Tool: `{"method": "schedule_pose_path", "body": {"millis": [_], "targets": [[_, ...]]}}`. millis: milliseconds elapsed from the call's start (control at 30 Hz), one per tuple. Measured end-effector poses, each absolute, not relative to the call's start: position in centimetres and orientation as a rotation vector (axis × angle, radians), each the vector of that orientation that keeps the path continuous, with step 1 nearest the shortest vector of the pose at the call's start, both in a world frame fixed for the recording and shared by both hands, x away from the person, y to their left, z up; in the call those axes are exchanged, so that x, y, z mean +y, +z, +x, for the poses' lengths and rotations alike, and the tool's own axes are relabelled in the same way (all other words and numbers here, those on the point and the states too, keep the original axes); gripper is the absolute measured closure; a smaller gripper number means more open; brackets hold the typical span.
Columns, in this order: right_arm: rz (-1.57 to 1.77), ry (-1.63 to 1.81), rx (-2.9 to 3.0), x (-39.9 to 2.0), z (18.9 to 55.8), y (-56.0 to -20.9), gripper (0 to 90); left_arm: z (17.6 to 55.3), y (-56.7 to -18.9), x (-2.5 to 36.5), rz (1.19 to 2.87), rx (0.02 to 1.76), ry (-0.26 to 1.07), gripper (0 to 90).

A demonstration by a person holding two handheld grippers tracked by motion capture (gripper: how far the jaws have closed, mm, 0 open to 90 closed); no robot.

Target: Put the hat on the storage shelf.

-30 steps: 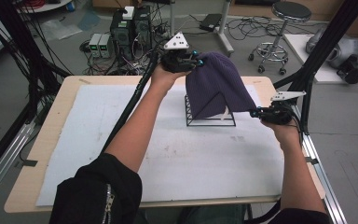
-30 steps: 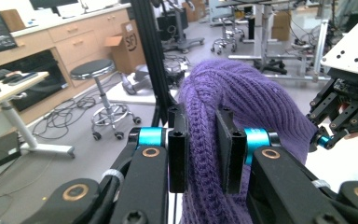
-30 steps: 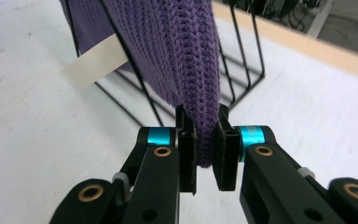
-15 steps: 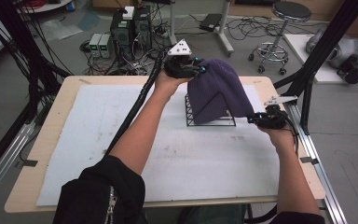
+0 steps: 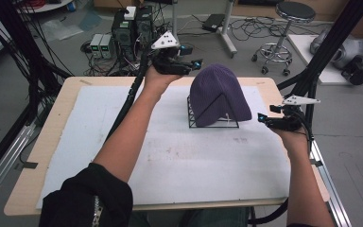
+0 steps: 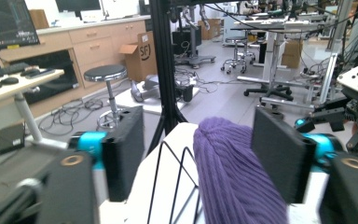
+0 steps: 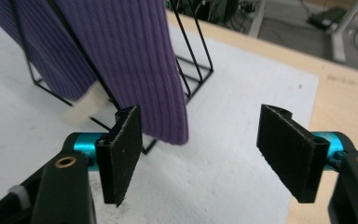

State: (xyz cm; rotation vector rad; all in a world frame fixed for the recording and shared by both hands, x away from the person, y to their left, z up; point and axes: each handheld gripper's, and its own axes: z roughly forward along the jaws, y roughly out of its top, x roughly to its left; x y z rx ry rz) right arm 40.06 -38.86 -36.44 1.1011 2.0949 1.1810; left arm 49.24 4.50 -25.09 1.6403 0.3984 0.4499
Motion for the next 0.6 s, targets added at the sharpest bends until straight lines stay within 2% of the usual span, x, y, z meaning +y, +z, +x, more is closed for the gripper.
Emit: {"method": "schedule_pose_path", "body": {"millis": [133,600], "targets": [[1.035,1.189,2.055,-38.0,38.7,-35.2,19.5,47.7,-25.0,6.7,1.640,0.415,0.487,29.1],[0.923,1.334,1.957,-36.2,35.0,-31.7,13.5,42.0,-27.3,15.6,1.617,0.502,0.534,22.4]]}}
